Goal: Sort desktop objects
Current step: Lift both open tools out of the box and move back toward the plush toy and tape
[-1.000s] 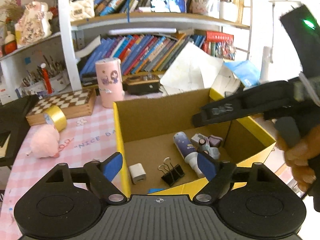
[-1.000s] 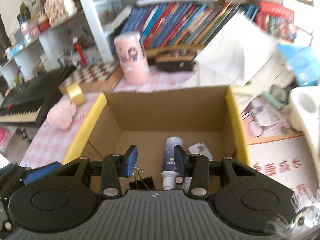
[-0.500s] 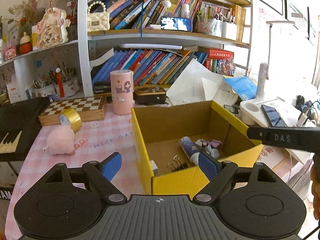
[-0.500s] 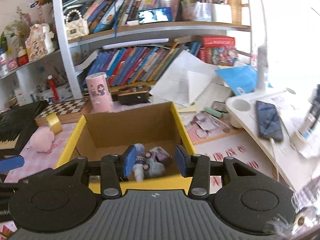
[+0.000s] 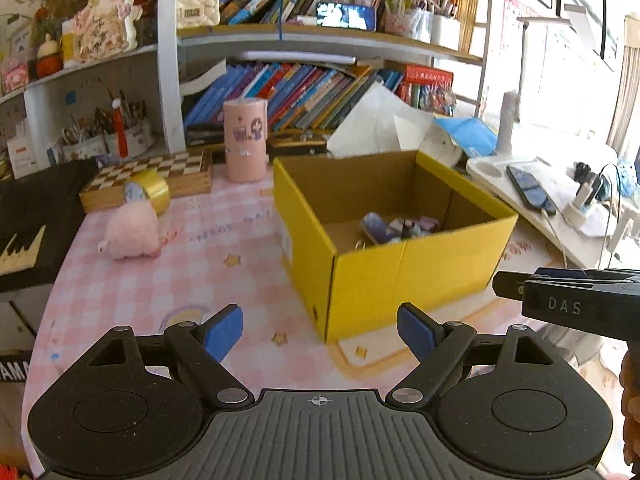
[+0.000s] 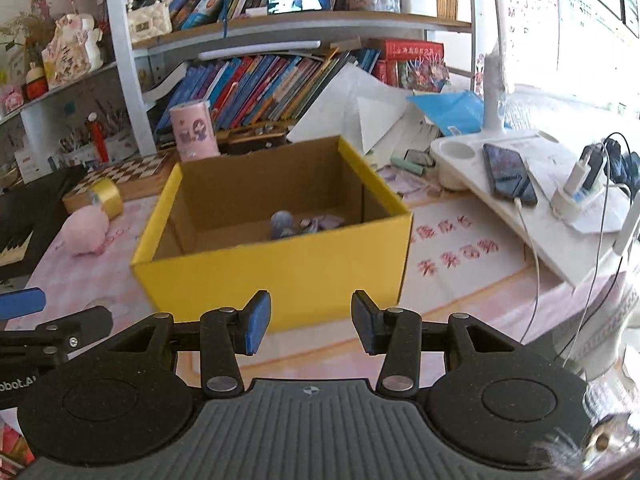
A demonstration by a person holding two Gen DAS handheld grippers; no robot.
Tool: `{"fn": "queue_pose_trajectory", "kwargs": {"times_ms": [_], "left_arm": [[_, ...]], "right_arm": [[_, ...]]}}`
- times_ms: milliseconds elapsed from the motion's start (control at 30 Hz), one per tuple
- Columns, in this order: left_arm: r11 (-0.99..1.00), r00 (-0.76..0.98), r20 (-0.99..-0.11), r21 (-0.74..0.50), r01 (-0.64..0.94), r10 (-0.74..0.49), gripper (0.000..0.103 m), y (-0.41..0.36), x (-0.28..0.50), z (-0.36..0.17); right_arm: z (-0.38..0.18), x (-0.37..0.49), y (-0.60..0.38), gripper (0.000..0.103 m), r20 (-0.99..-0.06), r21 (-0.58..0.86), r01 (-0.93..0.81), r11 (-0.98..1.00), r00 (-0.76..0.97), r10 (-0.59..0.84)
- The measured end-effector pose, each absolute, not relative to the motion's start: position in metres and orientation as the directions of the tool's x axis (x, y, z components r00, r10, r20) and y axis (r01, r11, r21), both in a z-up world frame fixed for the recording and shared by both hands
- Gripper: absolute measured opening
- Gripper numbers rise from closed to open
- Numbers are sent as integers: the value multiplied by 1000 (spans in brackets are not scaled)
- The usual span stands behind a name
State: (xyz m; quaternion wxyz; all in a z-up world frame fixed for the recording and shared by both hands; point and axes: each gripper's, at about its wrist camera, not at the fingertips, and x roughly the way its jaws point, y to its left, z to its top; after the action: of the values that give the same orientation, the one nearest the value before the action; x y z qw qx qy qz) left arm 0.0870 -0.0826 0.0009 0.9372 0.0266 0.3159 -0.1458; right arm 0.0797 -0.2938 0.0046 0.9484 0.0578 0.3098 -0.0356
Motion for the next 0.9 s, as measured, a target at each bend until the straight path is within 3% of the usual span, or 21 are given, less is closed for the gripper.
{"fn": "queue_pose_trajectory", "kwargs": {"times_ms": [367,900], "left_arm": [[961,716,-659,-39,274,-231,87,-42,67,-15],[969,661,-725,-35,243,-192,87,9,41,-32]], "right_arm": [[-11,44,-244,42,-624,40,92,995,780,-47],[-37,25,-181,43,-722,109,4,994,687,77]]}}
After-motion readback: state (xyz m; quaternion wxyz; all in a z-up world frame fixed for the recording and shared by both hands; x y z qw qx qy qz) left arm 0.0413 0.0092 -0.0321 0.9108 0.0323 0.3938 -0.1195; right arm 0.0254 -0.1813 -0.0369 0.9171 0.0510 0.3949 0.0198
